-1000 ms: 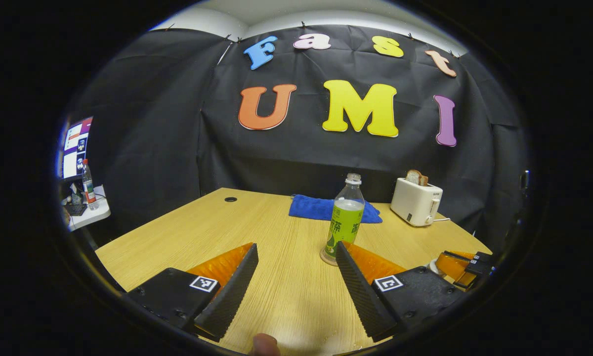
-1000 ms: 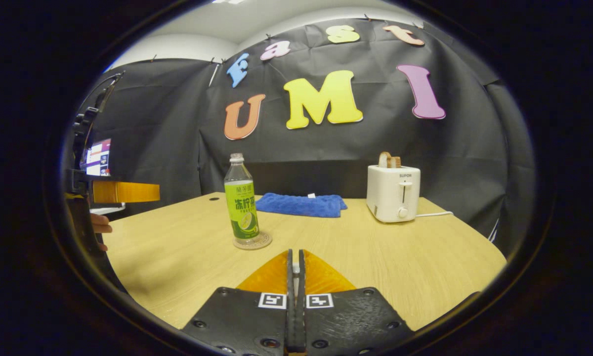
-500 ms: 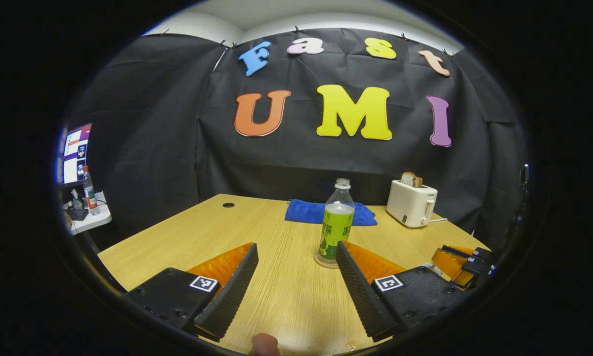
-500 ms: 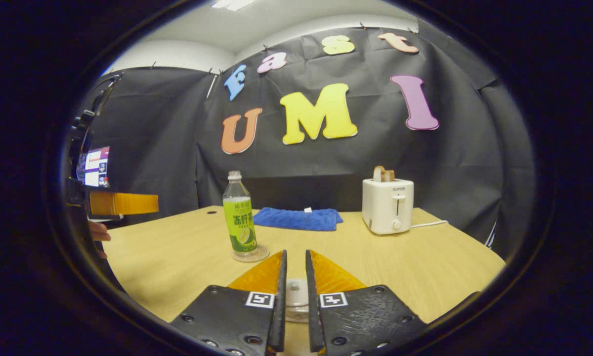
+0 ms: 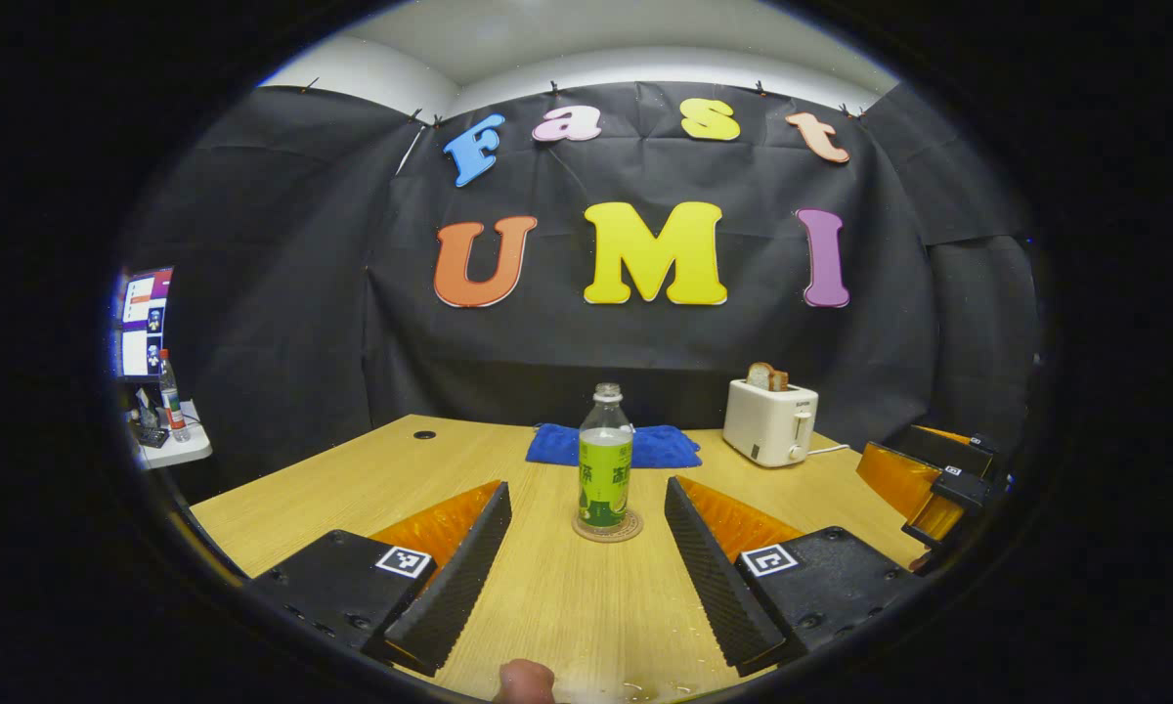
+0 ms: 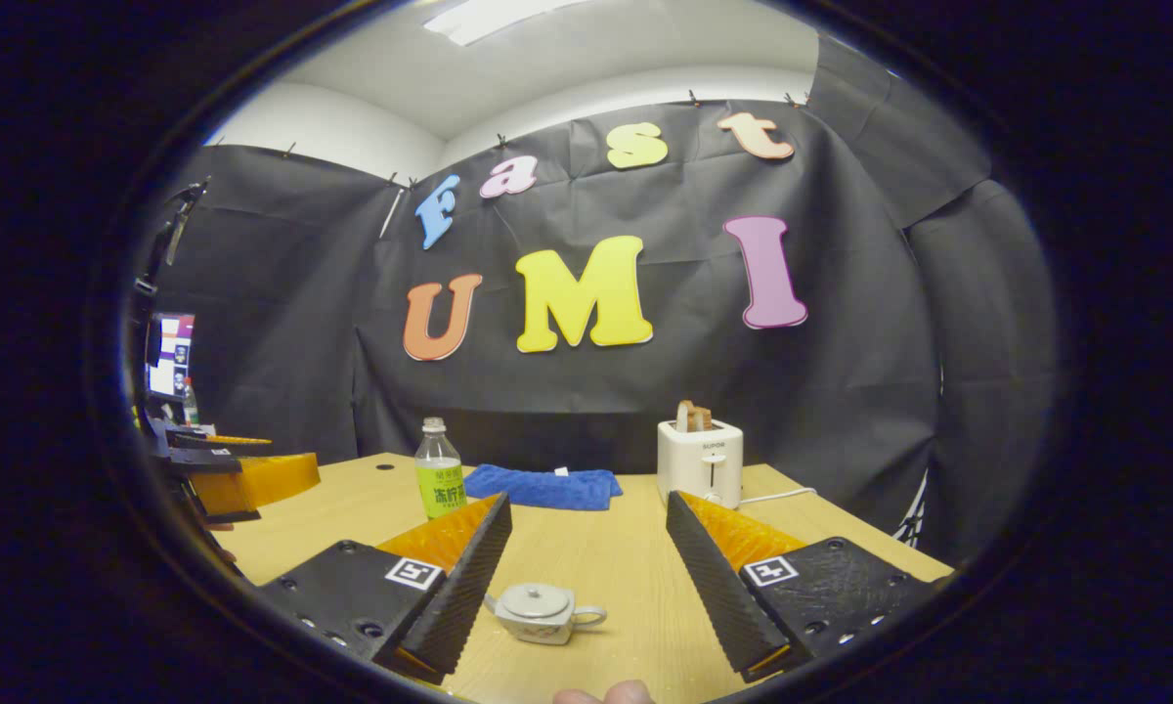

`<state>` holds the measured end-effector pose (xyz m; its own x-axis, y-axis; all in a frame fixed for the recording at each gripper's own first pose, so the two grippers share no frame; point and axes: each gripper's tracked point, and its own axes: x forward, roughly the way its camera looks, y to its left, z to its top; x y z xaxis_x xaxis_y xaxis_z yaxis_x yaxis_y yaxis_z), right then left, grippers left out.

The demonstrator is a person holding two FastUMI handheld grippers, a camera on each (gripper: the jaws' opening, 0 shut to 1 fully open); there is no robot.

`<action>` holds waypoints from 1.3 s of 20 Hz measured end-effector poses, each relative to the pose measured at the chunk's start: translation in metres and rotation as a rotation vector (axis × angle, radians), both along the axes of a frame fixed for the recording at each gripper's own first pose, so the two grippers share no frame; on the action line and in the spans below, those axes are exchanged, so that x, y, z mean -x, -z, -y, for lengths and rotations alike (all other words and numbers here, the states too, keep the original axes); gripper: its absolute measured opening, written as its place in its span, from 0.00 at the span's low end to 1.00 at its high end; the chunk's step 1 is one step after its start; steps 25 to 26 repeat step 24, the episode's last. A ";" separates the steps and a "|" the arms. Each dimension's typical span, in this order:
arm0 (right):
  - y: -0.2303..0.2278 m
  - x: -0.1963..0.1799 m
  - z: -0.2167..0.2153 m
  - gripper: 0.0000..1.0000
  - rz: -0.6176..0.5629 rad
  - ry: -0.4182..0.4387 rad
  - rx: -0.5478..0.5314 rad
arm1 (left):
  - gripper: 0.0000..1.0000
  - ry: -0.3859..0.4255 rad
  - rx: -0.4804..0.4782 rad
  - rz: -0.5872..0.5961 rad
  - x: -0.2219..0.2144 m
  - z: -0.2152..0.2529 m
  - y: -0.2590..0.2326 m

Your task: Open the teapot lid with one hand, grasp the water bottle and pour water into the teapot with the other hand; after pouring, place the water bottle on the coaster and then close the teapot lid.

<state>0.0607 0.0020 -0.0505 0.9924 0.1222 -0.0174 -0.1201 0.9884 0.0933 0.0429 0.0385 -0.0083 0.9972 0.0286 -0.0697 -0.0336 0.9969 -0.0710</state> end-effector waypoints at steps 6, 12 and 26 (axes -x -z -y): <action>-0.016 0.034 0.017 0.95 0.030 0.061 -0.003 | 0.99 0.051 -0.001 0.033 0.020 0.023 -0.001; -0.026 0.059 0.022 0.95 0.052 0.104 0.019 | 0.99 0.063 -0.007 0.041 0.034 0.027 0.000; -0.040 0.079 -0.006 0.92 0.070 0.131 0.054 | 0.98 0.054 -0.024 0.088 0.049 0.014 -0.023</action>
